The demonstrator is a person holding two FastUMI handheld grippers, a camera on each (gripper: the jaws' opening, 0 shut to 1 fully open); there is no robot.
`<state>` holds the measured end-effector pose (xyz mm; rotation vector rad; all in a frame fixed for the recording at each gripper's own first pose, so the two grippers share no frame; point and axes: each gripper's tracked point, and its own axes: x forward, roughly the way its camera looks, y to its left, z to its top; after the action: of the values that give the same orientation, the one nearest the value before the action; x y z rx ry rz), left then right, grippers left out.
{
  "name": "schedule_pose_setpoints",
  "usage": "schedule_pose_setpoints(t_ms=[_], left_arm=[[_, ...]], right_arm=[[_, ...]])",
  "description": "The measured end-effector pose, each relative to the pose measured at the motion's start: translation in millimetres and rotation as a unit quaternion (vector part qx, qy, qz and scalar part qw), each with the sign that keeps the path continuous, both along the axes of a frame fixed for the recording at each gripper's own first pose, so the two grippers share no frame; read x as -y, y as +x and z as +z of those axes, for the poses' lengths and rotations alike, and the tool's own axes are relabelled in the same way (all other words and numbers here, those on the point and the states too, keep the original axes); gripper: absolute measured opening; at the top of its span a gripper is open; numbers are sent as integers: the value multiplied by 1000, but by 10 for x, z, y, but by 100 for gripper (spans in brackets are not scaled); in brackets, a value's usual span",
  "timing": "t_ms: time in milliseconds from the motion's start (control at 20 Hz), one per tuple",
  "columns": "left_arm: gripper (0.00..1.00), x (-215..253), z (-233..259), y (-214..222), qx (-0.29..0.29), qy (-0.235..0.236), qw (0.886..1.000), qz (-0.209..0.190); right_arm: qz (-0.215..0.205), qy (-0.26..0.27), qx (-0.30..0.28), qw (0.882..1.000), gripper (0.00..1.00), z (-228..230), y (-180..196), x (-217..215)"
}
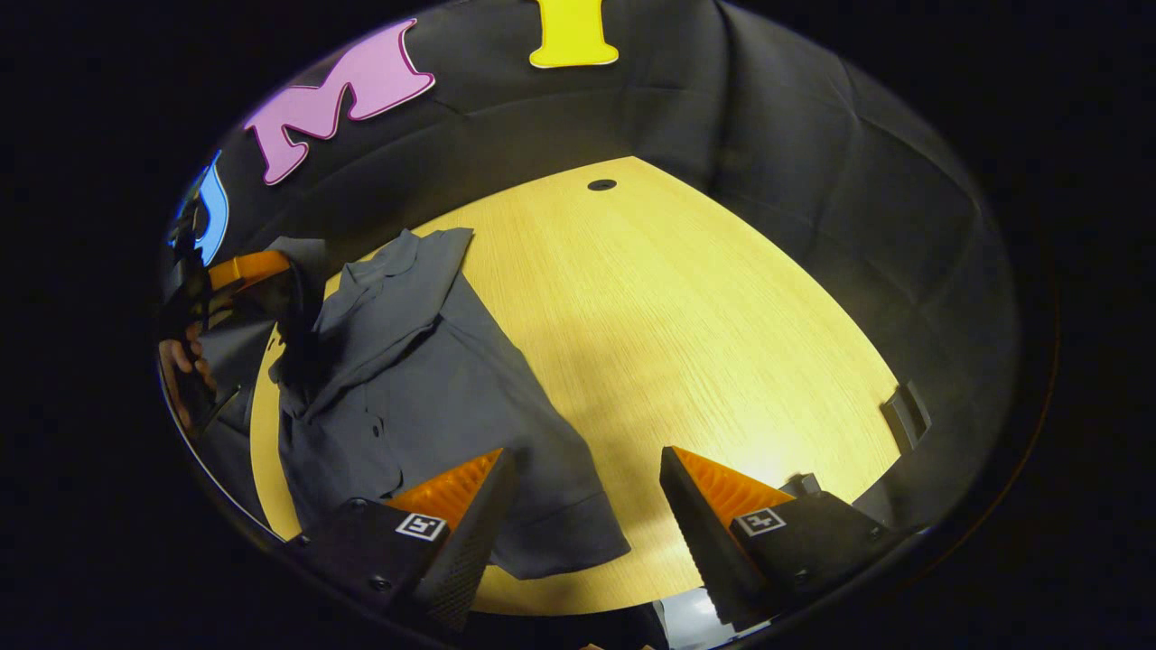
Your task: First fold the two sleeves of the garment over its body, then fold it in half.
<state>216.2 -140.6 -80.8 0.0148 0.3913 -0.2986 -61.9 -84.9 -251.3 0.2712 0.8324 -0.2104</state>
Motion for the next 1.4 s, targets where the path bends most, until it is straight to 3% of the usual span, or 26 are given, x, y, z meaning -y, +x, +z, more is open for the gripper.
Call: schedule_pose_setpoints(t_ms=[350, 550, 750, 850, 1000, 1200, 1400], left_arm=[[6, 528, -339, 137, -27, 36, 998, -37], [15, 661, -612, 232, -53, 47, 997, -30], [34, 629, -708, 224, -64, 38, 997, -21], [52, 578, -648, 120, -63, 15, 997, -32], [98, 128, -567, -18, -45, 20, 999, -9], [96, -623, -643, -398, -48, 48, 997, 25], [96, -1421, -876, -971, -72, 44, 993, 78]], right_arm=[[-3, 18, -22, 1000, 99, -137, -143, 95], [-6, 26, -29, 999, 99, -182, -181, 115], [2, 31, -31, 999, 99, -191, -165, 64], [14, 40, -29, 999, 99, -194, -125, -29], [42, 44, -29, 998, 99, -199, -42, -193], [72, 42, -46, 995, 100, -306, 15, -371], [65, 37, -68, 995, 99, -477, 10, -341]])
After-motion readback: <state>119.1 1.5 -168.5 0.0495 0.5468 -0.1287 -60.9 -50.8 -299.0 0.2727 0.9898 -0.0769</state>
